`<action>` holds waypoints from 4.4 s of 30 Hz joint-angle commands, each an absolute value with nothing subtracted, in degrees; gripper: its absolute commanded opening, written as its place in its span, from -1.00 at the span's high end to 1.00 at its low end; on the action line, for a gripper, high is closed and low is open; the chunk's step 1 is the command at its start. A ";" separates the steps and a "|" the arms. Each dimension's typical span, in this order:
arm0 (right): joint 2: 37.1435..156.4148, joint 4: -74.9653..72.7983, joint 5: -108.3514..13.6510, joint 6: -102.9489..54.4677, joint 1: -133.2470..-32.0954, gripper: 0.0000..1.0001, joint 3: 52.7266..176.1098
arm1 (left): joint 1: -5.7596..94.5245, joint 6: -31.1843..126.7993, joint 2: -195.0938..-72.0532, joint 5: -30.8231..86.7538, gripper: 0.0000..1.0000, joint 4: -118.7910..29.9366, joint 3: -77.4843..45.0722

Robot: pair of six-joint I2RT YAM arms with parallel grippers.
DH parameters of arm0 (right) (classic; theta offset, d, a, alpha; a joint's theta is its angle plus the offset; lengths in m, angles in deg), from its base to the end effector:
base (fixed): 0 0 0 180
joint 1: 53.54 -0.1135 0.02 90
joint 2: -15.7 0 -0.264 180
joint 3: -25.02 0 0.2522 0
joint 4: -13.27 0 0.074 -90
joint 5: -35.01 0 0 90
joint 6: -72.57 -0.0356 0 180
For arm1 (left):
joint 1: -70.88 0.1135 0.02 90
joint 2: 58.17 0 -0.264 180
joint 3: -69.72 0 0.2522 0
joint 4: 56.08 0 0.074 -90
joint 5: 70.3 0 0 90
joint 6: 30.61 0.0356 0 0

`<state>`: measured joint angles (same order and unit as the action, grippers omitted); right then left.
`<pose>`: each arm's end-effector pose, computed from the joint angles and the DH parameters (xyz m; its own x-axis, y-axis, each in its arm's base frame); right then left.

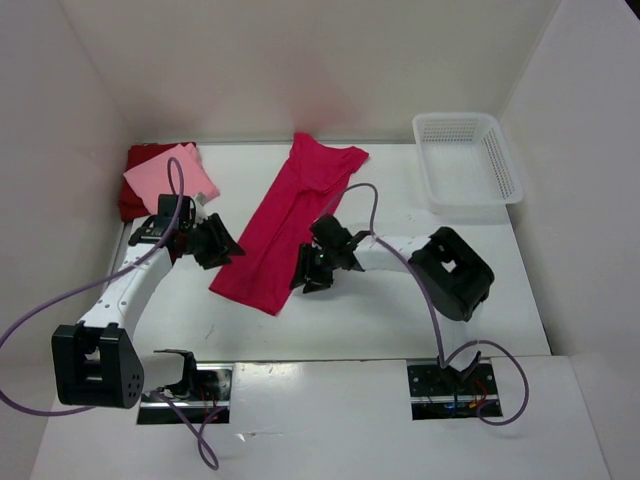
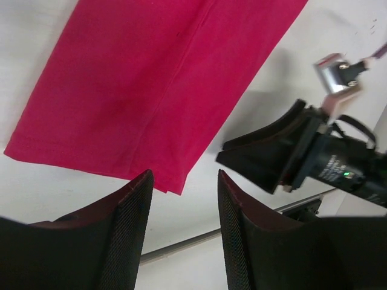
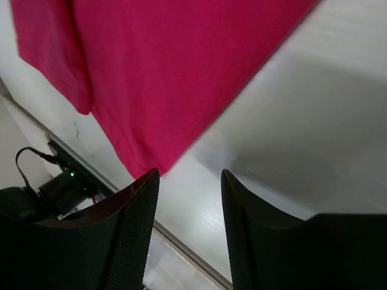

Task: Fold and stack the t-shirts
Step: Rotate the tshirt 90 degrees, then grab the bottom of the folded rectangular tshirt with both arms, then fold the folded rectangular tshirt in 1/3 of the way

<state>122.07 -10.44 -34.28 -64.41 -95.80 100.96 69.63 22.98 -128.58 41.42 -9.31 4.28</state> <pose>0.2689 0.2613 0.1521 -0.9812 0.0324 -0.1901 -0.0952 0.7757 0.6238 0.2487 -0.0186 0.2563 -0.7798 -0.5345 -0.3259 -0.2653 0.7536 -0.6014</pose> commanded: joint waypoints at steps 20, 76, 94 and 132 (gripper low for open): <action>100.09 -14.11 -41.37 -69.80 -90.99 0.81 78.71 | 58.24 23.88 -133.23 35.44 -0.15 -7.78 4.90; 89.22 -26.60 -33.37 -61.91 -79.59 1.00 85.88 | 54.62 16.15 -138.39 42.12 1.00 0.14 -7.12; 128.10 -19.91 -34.69 -52.41 -69.45 1.00 117.79 | 59.19 17.20 -174.35 30.95 1.00 -11.30 -32.62; 142.43 -14.03 -44.68 -53.64 -84.66 1.00 130.10 | 52.60 12.10 -160.30 33.50 0.42 -27.03 1.21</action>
<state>140.49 -18.77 -37.71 -53.39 -84.88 127.14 52.95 12.08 -159.46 36.17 -27.03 -0.26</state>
